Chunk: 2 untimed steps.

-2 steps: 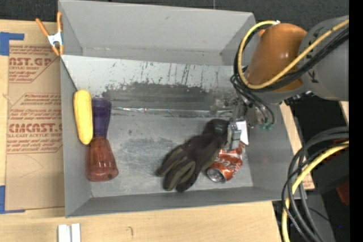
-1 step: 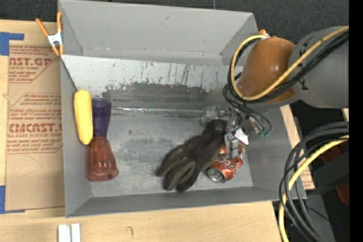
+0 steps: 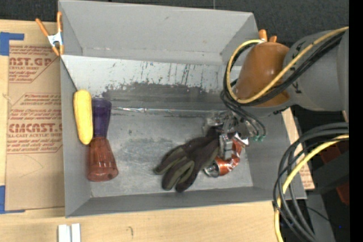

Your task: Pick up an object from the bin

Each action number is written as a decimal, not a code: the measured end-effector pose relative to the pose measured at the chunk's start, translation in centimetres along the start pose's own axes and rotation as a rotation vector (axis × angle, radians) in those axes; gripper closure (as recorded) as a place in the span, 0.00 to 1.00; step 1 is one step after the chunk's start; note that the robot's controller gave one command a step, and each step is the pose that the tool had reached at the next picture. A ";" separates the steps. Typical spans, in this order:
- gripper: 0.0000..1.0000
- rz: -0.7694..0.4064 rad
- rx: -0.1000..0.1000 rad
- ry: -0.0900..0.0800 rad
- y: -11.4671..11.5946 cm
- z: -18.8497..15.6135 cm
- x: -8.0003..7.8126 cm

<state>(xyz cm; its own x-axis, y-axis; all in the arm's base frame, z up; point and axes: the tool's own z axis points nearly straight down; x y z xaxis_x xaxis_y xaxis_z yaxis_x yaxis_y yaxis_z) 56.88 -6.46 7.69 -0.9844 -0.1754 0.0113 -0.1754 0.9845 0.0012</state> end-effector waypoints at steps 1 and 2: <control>1.00 0.000 0.000 0.000 0.0 0.0 0.0; 1.00 0.004 0.008 -0.018 0.2 -0.3 2.1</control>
Offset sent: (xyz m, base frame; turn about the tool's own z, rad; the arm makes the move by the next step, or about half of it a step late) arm -0.0367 0.0017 -0.0069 0.0079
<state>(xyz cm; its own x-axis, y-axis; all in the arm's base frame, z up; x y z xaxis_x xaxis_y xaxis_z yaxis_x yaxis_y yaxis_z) 54.76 -6.59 8.04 -0.9852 -0.1715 -0.0063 -0.1714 0.9852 -0.0068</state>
